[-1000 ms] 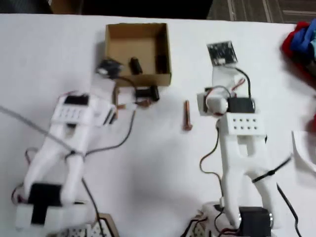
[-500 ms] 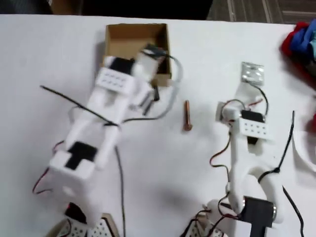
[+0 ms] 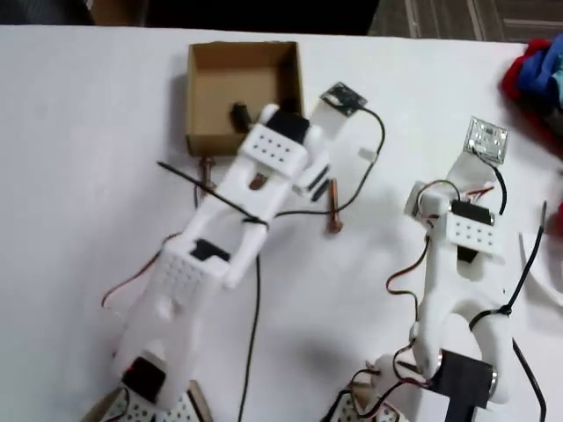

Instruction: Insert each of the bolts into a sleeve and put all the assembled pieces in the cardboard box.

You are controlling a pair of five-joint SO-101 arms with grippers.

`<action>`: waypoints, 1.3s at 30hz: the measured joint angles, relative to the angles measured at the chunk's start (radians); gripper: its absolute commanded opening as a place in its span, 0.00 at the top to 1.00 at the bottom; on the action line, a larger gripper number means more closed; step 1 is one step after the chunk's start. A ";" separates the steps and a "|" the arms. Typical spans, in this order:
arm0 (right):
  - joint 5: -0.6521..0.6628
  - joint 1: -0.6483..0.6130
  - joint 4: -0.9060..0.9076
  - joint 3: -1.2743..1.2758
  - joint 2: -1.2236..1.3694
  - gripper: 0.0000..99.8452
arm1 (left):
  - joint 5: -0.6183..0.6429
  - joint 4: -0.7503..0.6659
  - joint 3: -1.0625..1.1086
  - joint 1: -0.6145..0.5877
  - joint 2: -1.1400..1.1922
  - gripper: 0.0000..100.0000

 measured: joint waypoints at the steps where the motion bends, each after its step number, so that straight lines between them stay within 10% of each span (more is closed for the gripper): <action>1: 0.000 0.000 0.000 0.000 0.000 0.98 | 0.026 0.009 -0.044 0.008 0.028 0.82; 11: -0.003 0.018 0.000 0.000 0.000 0.98 | 0.396 0.121 -0.327 0.127 0.206 0.82; 23: -0.044 0.072 0.000 0.000 0.000 0.98 | 0.456 0.123 -0.333 0.164 0.333 0.90; 39: -0.044 0.072 0.000 0.000 0.000 0.98 | -0.195 0.210 -0.358 0.083 0.348 0.98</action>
